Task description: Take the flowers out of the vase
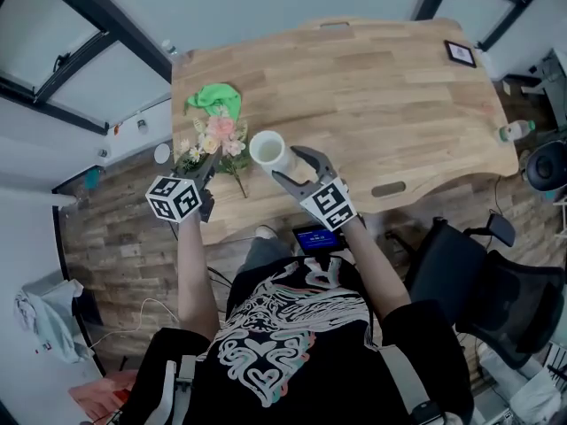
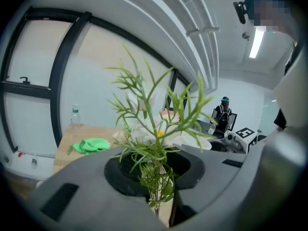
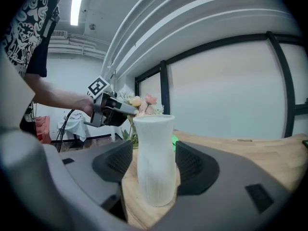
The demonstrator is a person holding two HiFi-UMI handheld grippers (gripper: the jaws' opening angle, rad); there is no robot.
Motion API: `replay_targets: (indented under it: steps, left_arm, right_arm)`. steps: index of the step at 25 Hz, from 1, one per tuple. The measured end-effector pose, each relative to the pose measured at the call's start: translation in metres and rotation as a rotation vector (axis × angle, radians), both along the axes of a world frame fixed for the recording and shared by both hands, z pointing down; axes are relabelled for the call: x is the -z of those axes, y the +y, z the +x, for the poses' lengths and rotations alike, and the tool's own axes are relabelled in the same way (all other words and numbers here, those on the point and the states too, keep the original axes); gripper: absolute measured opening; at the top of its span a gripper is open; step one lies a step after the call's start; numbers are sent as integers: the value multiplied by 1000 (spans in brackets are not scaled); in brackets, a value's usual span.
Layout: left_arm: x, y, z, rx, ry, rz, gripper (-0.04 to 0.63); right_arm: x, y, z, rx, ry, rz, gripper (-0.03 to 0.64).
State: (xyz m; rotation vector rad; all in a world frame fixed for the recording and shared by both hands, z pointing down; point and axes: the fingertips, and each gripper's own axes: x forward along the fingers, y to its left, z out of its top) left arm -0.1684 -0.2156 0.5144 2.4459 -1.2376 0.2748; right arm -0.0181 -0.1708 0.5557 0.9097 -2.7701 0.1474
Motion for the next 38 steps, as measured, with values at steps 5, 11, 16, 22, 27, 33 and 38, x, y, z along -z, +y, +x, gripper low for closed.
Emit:
replay_targets:
  steps: [5, 11, 16, 22, 27, 33, 38]
  left_arm:
    - [-22, -6, 5, 22, 14, -40, 91]
    - [-46, -25, 5, 58, 0, -69, 91]
    - [-66, -41, 12, 64, 11, -108, 91]
    - [-80, -48, 22, 83, 0, -119, 91]
    - [-86, -51, 24, 111, -11, -112, 93]
    - [-85, -53, 19, 149, -18, -85, 117]
    - [-83, -48, 21, 128, 2, -65, 196]
  right_arm:
    - [0, -2, 2, -4, -8, -9, 281]
    - [1, -9, 10, -21, -11, -11, 281]
    - [5, -18, 19, -43, -22, -8, 281]
    - [9, -24, 33, -79, -42, -10, 281]
    - [8, -27, 41, -94, -45, -13, 281]
    - [8, -27, 44, -104, -48, -18, 281]
    - [13, -28, 48, -140, -74, -21, 281]
